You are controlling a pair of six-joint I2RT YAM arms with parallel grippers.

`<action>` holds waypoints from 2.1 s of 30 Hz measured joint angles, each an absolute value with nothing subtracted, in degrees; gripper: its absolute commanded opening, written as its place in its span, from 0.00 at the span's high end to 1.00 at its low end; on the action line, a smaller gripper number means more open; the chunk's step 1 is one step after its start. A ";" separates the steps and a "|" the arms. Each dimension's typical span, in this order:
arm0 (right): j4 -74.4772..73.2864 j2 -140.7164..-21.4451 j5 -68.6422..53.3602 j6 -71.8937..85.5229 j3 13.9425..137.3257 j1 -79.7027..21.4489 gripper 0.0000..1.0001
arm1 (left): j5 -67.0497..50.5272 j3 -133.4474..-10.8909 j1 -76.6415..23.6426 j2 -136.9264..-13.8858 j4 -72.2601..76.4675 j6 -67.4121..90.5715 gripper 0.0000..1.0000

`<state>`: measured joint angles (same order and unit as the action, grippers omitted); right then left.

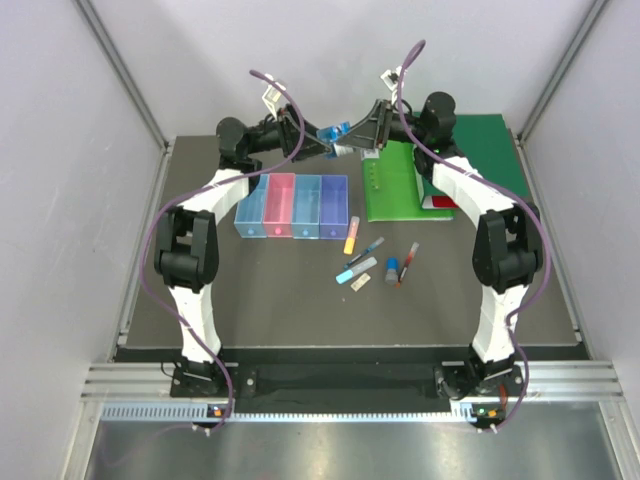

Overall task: Sort the stationery into containers
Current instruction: Place the stationery in the storage box.

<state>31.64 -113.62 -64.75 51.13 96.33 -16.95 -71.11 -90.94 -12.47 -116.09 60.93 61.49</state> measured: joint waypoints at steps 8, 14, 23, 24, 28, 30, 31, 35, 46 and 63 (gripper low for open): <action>31.70 -113.62 -64.07 51.27 96.36 -16.69 0.90 | -71.02 -92.36 -12.53 -116.79 59.31 61.12 1.00; 31.51 -113.65 -64.16 51.77 96.40 -16.62 0.00 | -71.22 -92.71 -12.56 -116.79 58.11 60.16 1.00; 27.86 -113.65 -65.49 48.82 97.34 -15.00 0.01 | -72.88 -92.92 -11.22 -116.79 54.41 56.34 1.00; 25.93 -113.65 -65.52 47.57 97.93 -14.85 0.00 | -73.12 -93.01 -10.79 -116.79 53.21 55.31 1.00; 17.34 -113.58 -65.17 40.73 100.29 -13.91 0.00 | -73.97 -94.89 -7.92 -116.77 39.83 42.70 1.00; 10.26 -113.58 -63.88 34.87 102.02 -13.26 0.00 | -72.79 -98.08 -6.26 -116.77 24.71 32.05 1.00; 5.58 -113.51 -62.78 30.85 103.33 -12.95 0.00 | -71.42 -100.84 -5.48 -116.95 15.18 24.29 1.00; -9.06 -112.95 -57.56 17.45 107.24 -12.47 0.00 | -63.92 -112.46 -2.94 -118.80 -13.43 -2.85 1.00; -40.18 -111.61 -40.23 -13.56 118.32 -12.91 0.00 | -42.94 -117.73 -2.76 -122.61 -50.22 -41.30 1.00; -49.45 -102.76 -32.03 -23.53 115.74 -13.39 0.00 | -20.91 -126.45 -2.20 -124.44 -62.28 -61.12 1.00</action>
<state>-49.45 -102.76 -32.03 -23.53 115.74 -13.39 -20.91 -126.45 -2.20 -124.44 -62.28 -61.12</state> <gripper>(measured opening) 0.995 0.693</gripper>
